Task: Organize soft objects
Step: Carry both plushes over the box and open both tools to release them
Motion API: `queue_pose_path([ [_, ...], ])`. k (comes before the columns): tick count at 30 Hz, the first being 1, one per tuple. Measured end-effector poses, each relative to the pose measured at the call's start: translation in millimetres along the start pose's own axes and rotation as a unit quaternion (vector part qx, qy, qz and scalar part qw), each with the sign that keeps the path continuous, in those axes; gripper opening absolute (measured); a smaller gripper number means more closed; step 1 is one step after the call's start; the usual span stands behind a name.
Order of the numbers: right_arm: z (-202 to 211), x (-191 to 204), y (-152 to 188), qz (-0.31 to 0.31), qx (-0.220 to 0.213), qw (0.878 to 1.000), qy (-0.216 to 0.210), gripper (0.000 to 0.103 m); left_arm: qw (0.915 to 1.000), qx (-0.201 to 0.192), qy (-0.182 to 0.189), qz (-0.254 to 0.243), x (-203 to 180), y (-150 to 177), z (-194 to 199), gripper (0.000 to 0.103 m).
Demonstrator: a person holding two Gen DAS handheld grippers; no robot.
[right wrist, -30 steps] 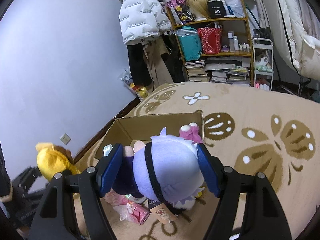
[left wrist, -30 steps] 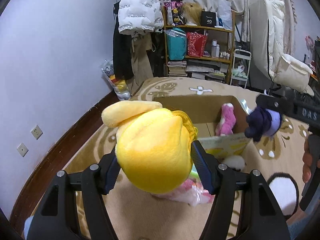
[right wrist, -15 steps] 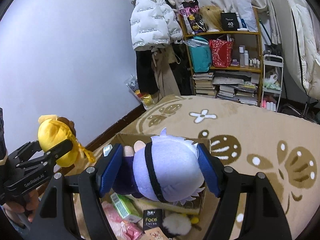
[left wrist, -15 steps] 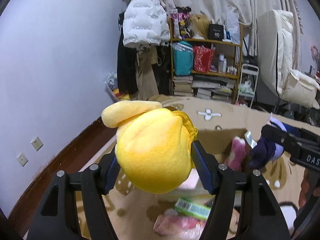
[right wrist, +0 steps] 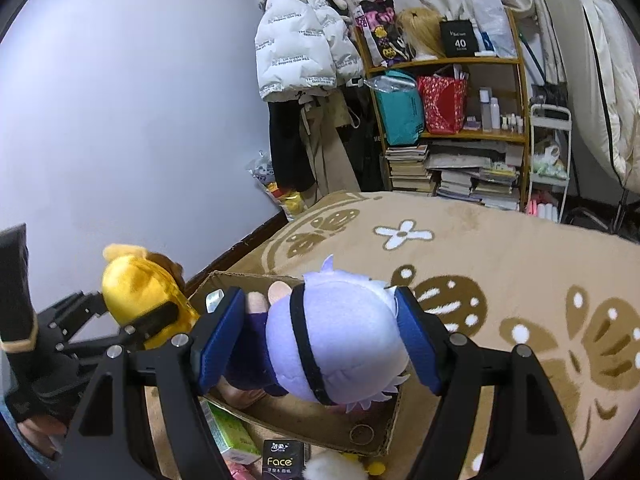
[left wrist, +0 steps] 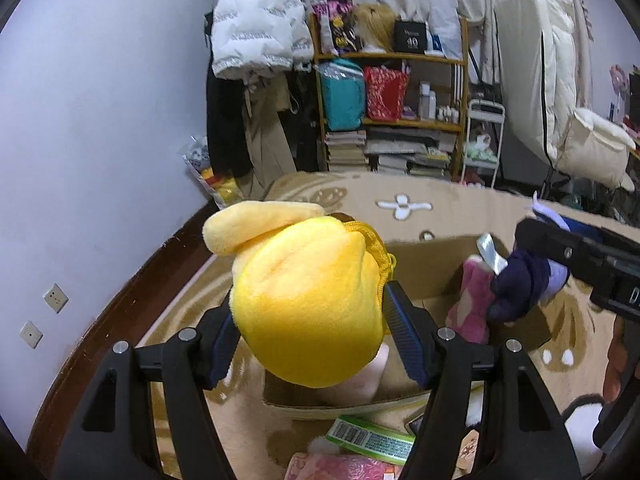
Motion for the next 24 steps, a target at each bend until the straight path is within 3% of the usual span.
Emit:
queue_pose_path([
  [9, -14.5, -8.5, 19.5, -0.032, 0.02, 0.999, -0.024, 0.082, 0.9989, 0.04, 0.014, -0.02, -15.4, 28.2, -27.7, 0.071],
  [16, -15.9, -16.9, 23.0, -0.042, 0.027, 0.999, -0.014, 0.085, 0.9978, 0.064, 0.004, -0.014, -9.7, 42.9, -33.9, 0.075],
  [21, -12.7, -17.1, 26.3, -0.047, 0.036, 0.998, -0.008, 0.087, 0.9968, 0.079, 0.001, -0.008, -6.0, 46.8, -32.3, 0.083],
  [24, -7.5, -17.3, 23.9, -0.048, 0.034, 0.998, 0.0, 0.094, 0.997, 0.076, 0.001, -0.012, -4.8, 45.8, -27.3, 0.091],
])
Point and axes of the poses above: each gripper's, at about its wrist camera, not at the fingertips, and z roughly against the way its jaws point, x to its left, y to its underside, the point moved 10 cm from there along -z, roughly the way its jaws point, and after that the axes turned 12 degrees about -x, right-handed, at the moved point
